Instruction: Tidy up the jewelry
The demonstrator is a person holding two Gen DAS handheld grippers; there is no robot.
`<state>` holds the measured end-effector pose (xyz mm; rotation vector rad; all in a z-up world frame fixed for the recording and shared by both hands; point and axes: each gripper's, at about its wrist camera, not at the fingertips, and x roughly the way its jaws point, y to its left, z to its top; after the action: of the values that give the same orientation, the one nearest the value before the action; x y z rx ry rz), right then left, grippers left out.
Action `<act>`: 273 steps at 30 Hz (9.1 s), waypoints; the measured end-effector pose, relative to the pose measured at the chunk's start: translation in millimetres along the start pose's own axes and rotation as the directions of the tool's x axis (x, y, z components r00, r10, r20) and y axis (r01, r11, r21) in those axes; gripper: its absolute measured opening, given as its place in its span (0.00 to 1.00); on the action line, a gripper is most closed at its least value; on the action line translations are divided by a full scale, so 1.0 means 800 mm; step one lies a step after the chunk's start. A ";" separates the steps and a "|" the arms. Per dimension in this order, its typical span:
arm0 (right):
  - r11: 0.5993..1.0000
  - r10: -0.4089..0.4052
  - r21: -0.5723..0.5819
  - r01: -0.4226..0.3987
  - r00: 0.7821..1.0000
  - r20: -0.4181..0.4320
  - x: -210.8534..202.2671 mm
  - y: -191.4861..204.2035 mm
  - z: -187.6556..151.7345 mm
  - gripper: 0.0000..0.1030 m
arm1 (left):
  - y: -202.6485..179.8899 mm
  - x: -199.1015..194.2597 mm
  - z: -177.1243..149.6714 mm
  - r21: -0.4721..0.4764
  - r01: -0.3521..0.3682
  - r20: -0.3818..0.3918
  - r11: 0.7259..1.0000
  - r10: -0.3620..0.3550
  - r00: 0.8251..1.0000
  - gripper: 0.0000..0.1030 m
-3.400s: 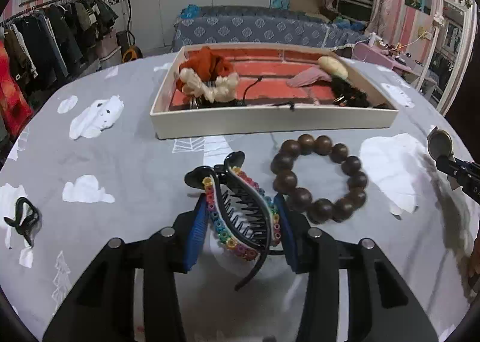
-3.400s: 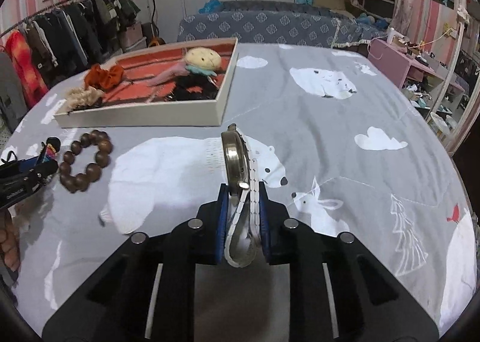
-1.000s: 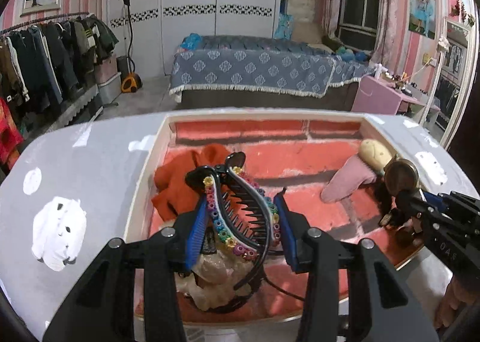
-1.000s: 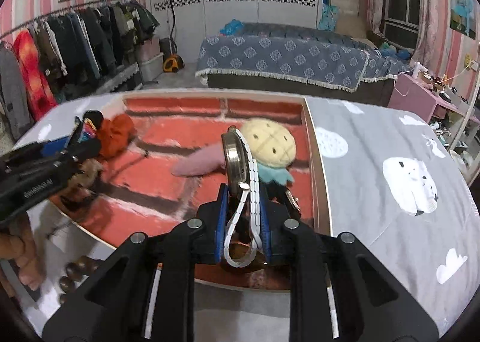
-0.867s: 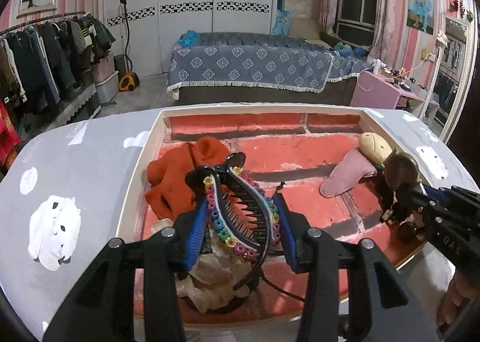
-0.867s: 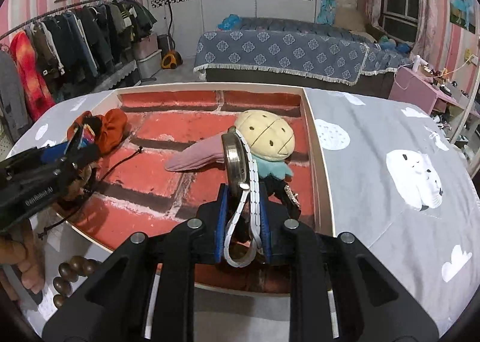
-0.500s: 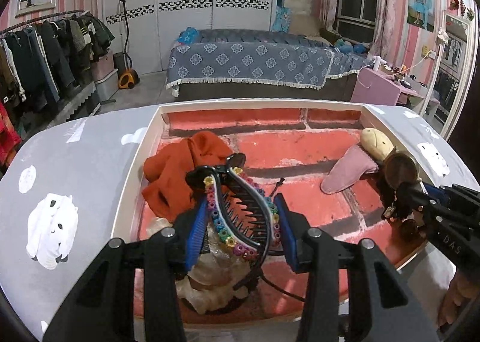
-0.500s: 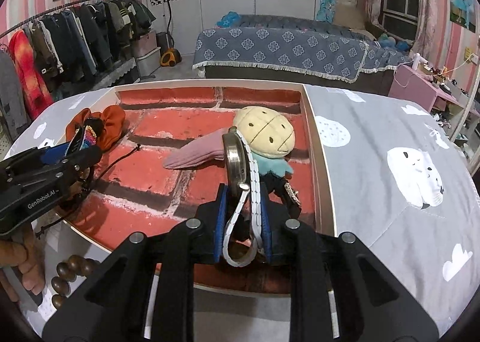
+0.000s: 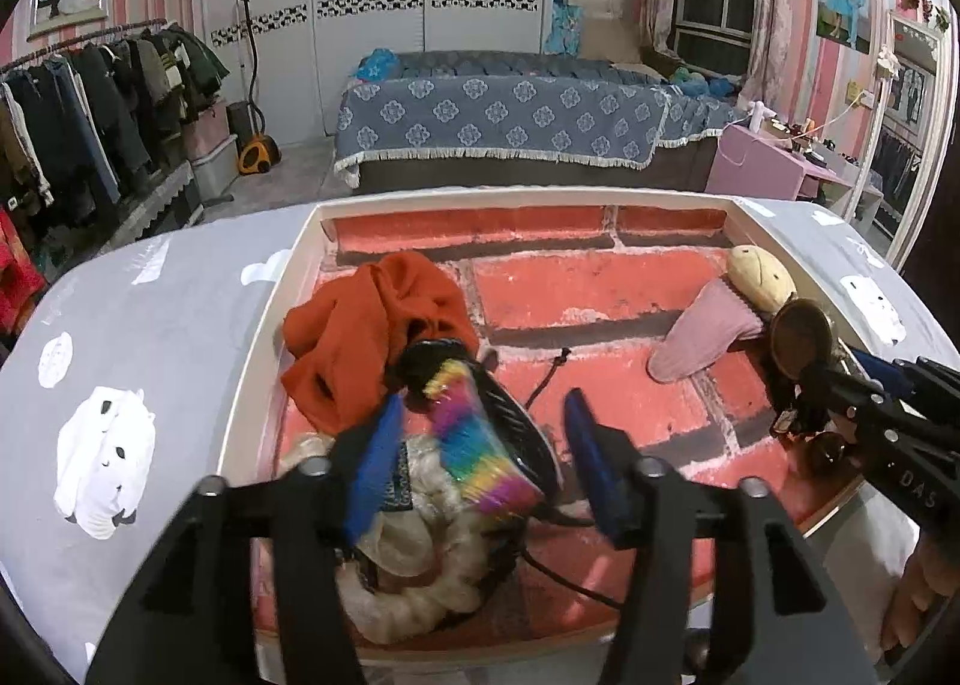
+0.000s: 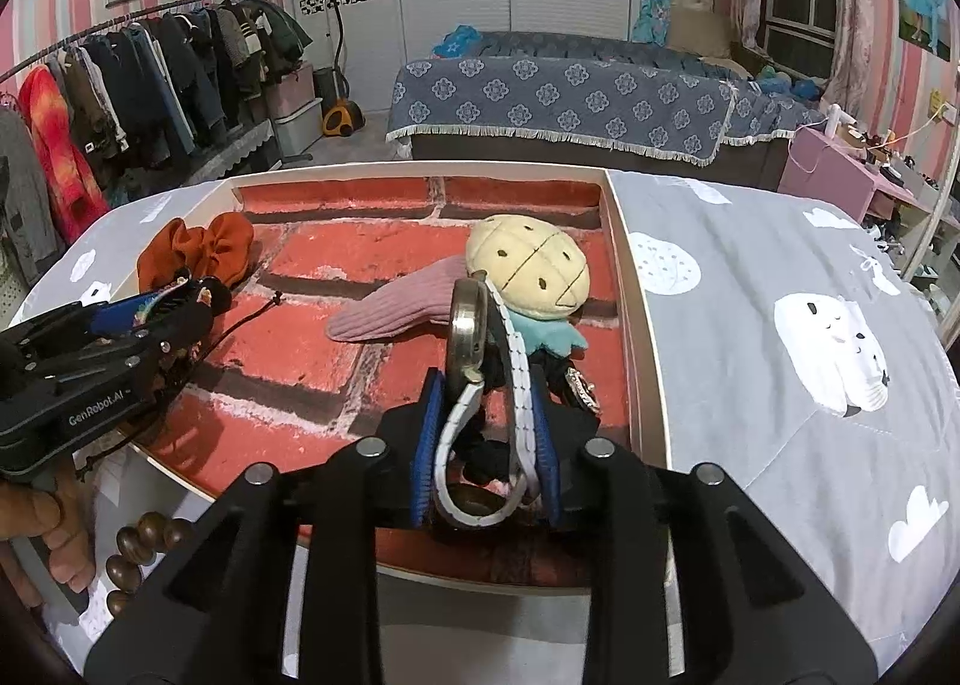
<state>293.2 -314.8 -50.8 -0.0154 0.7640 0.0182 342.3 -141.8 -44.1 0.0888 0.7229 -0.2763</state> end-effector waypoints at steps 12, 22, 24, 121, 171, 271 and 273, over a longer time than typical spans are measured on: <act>1.000 -0.011 0.023 0.009 0.995 0.096 -0.050 -0.005 -0.002 0.53 | 0.000 -0.043 -0.003 0.037 -0.050 0.069 0.998 0.047 0.996 0.64; 1.000 0.003 0.021 -0.007 0.981 0.192 -0.192 0.011 -0.047 0.71 | 0.075 -0.218 -0.065 0.002 -0.120 0.195 0.993 0.117 0.974 0.73; 0.999 0.010 0.045 -0.019 0.979 0.205 -0.218 0.014 -0.073 0.75 | 0.095 -0.249 -0.099 -0.028 -0.142 0.208 0.990 0.144 0.967 0.74; 0.999 0.053 -0.011 -0.052 0.993 0.107 -0.221 0.097 -0.066 0.18 | 0.158 -0.229 -0.117 -0.008 -0.125 0.008 0.992 0.125 0.992 0.44; 0.997 0.076 0.001 -0.078 0.972 0.221 -0.198 0.011 0.062 0.19 | 0.006 -0.159 0.070 -0.027 -0.024 0.232 0.999 0.030 0.972 0.44; 0.990 -0.133 0.091 0.105 0.899 0.416 -0.300 -0.007 -0.194 0.95 | 0.078 -0.285 -0.189 -0.110 -0.205 0.386 0.972 0.232 0.893 0.96; 0.990 -0.135 0.088 0.108 0.898 0.418 -0.300 -0.007 -0.194 0.95 | 0.077 -0.286 -0.190 -0.110 -0.206 0.386 0.972 0.233 0.892 0.96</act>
<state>12.5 -326.0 3.6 0.0010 0.3256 -0.1194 98.9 -5.9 -7.0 0.0480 0.3109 -0.0473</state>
